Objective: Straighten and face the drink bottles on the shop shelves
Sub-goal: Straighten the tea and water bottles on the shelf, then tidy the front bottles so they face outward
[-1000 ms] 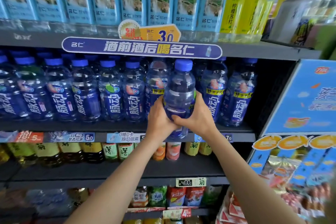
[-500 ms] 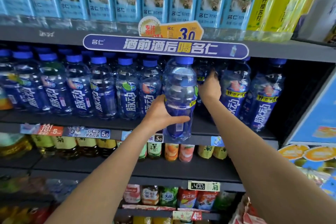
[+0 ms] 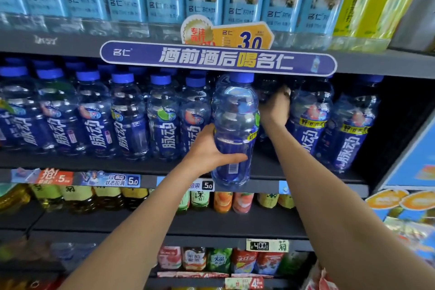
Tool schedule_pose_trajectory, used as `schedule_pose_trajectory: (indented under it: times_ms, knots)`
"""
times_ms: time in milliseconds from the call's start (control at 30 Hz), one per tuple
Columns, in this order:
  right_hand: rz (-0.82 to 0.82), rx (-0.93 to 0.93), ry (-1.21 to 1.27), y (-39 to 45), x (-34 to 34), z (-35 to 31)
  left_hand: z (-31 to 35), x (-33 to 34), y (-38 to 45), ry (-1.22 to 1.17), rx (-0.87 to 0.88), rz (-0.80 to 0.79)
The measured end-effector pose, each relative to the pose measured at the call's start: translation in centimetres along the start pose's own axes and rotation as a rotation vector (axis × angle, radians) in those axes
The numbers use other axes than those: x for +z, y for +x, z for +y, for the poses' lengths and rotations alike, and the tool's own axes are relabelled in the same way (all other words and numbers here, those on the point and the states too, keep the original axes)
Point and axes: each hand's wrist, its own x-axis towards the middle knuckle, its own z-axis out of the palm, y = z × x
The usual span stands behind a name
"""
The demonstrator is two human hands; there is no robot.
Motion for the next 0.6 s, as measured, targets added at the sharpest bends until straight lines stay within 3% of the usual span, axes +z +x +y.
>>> schedule_pose_trajectory:
  times_ms: [233, 433, 600]
  knots:
    - [-0.08, -0.147, -0.024, -1.5, -2.4, 1.6, 0.6, 0.0, -0.2, 0.001, 0.027, -0.016]
    - [-0.179, -0.117, -0.007, -2.1, -3.8, 1.0, 1.2, 0.3, -0.8, 0.066, -0.012, -0.007]
    - [-0.031, -0.168, 0.143, -4.1, -5.5, 2.9, 2.3, 3.2, -0.1, 0.147, -0.011, 0.039]
